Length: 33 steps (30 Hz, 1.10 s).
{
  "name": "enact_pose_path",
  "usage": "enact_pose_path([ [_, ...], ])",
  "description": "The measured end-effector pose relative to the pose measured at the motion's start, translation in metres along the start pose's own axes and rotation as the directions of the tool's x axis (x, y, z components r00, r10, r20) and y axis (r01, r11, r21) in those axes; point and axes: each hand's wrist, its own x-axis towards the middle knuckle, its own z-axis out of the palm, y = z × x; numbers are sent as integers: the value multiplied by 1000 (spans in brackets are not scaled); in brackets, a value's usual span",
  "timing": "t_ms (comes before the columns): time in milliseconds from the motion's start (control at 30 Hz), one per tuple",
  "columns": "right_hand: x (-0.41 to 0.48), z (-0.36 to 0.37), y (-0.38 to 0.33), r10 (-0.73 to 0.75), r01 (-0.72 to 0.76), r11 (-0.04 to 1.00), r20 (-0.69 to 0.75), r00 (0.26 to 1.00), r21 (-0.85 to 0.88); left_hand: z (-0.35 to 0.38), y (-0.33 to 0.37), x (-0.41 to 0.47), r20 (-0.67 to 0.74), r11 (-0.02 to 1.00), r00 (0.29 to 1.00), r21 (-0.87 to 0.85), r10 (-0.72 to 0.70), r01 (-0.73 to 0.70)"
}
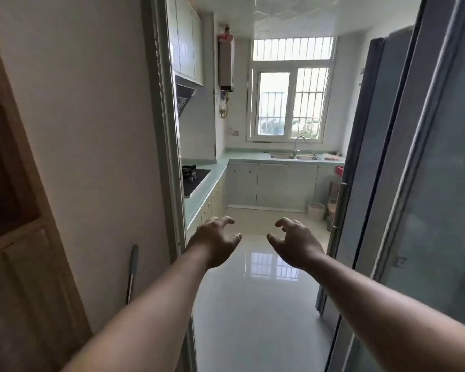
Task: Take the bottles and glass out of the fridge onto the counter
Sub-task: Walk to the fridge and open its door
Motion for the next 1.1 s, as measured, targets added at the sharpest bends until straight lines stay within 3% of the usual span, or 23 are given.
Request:
enact_pose_path([
  [433, 179, 38, 56, 71, -71, 997, -15, 997, 9, 55, -24, 181, 62, 999, 998, 24, 21, -23],
  [733, 353, 41, 119, 77, -77, 996, -4, 997, 41, 94, 1, 355, 17, 1000, 1000, -21, -5, 5],
  [1100, 497, 44, 166, 103, -103, 994, -2, 995, 22, 146, 23, 519, 52, 996, 997, -69, 52, -48],
])
